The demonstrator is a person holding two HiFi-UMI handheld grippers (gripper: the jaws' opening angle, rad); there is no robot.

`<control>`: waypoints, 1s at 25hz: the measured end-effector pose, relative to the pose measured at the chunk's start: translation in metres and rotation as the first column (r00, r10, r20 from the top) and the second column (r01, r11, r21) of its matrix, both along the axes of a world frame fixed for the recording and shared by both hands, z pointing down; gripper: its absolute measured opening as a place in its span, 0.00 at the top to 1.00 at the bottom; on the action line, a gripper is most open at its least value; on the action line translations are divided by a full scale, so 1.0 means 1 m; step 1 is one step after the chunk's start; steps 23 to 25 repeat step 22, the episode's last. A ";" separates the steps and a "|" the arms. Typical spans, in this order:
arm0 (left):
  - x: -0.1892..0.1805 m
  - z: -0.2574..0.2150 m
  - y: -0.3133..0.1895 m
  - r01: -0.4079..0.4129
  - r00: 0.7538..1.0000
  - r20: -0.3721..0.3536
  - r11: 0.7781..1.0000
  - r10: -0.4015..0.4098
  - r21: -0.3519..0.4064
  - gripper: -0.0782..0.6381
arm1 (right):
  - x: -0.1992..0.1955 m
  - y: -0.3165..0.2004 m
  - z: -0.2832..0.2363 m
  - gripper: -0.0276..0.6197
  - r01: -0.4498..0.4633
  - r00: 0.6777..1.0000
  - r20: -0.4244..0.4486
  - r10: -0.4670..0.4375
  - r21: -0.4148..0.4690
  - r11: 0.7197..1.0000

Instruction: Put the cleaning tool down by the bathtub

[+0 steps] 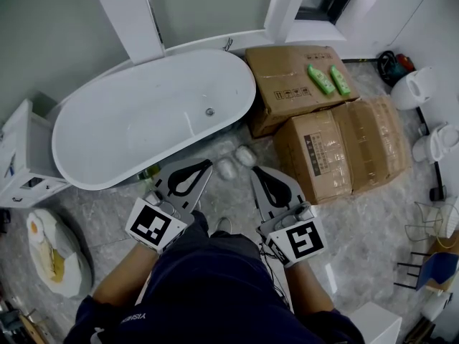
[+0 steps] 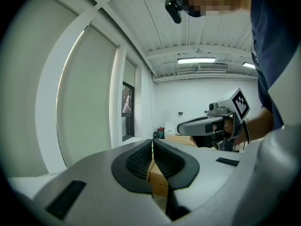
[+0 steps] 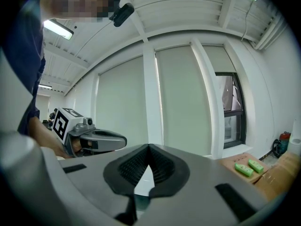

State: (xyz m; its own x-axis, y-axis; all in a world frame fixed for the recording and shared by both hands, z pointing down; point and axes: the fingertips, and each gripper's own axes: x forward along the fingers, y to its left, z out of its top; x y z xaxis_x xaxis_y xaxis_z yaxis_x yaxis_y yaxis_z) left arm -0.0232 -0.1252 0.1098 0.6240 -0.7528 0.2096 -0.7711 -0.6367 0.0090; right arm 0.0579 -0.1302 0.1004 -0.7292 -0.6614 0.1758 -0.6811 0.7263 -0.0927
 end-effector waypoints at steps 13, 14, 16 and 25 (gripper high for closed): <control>-0.001 0.002 0.008 -0.001 1.000 0.007 1.000 0.001 -0.001 0.84 | -0.001 0.004 0.004 0.95 0.008 1.000 0.003 -0.008 -0.002 1.000; 0.000 0.002 0.008 -0.001 1.000 0.008 1.000 0.001 -0.001 0.84 | -0.001 0.004 0.004 0.95 0.007 1.000 0.004 -0.007 -0.005 1.000; 0.001 0.000 0.008 0.007 1.000 0.000 1.000 -0.007 -0.003 0.84 | 0.000 0.005 0.004 0.95 0.009 1.000 0.005 -0.009 -0.002 1.000; 0.004 -0.001 0.008 0.001 1.000 0.001 1.000 -0.001 0.000 0.84 | 0.001 0.006 0.003 0.95 0.013 1.000 0.010 -0.013 0.000 1.000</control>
